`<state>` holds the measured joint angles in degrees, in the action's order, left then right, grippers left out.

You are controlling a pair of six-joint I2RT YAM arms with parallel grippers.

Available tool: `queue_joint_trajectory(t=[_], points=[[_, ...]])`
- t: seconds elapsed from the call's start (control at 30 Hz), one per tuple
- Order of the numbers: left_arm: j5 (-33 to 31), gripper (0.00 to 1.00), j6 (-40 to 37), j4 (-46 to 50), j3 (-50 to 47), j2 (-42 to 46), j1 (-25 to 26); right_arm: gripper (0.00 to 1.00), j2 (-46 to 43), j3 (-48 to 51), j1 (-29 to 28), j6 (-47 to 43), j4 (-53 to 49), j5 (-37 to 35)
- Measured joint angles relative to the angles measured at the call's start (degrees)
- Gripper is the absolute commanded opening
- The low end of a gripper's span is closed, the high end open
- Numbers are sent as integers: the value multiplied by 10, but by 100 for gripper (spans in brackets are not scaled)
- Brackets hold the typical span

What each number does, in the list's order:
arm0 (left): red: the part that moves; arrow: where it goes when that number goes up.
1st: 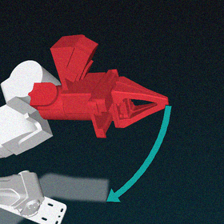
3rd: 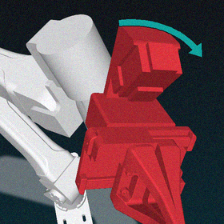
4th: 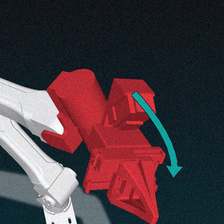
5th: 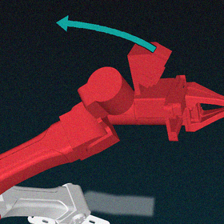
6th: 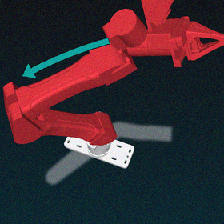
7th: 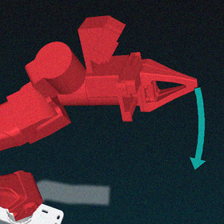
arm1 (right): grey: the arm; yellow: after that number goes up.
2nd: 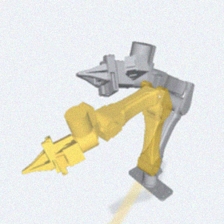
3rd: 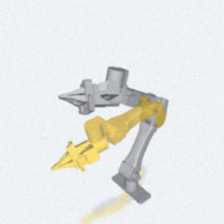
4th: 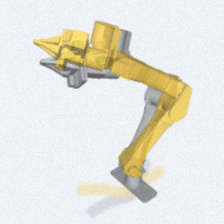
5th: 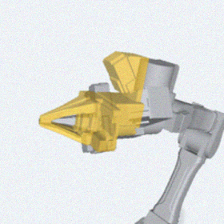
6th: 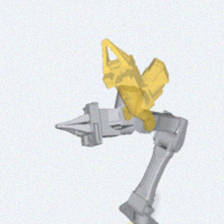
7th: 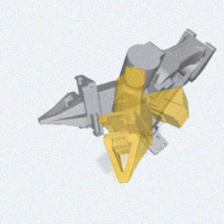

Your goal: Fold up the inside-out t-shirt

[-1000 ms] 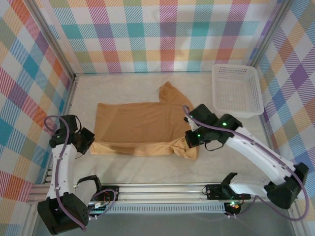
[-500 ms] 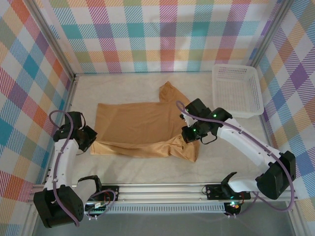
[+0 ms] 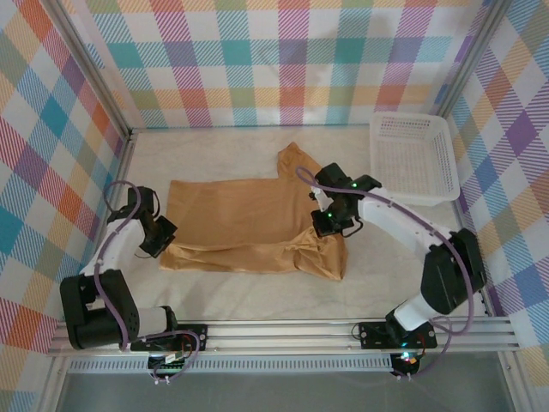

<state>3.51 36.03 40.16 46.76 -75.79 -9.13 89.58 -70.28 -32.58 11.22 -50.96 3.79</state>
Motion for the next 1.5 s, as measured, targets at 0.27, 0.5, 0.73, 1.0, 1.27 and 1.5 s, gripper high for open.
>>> queue_joint_trajectory(t=[0.27, 0.5, 0.73, 1.0, 1.27, 1.5], points=[[-20, 0, -5, -2, 46, -72, 2, 0, 68, -49, 20, -7, 12, -3], [-35, 0, -10, 2, 68, -75, 4, 0, 82, -66, 29, -17, 12, -12], [-43, 0, -10, 1, 90, -115, 5, 1, 110, -96, 40, -22, 13, -14], [-49, 43, -19, 2, 134, -218, 5, 29, 239, -211, 55, -28, 4, -3], [-88, 60, -33, 19, 132, -106, 53, 35, 171, -168, 59, 29, -29, 9], [-2, 56, -4, -14, 30, 10, 83, 42, 16, 42, 20, 107, -16, 96]])
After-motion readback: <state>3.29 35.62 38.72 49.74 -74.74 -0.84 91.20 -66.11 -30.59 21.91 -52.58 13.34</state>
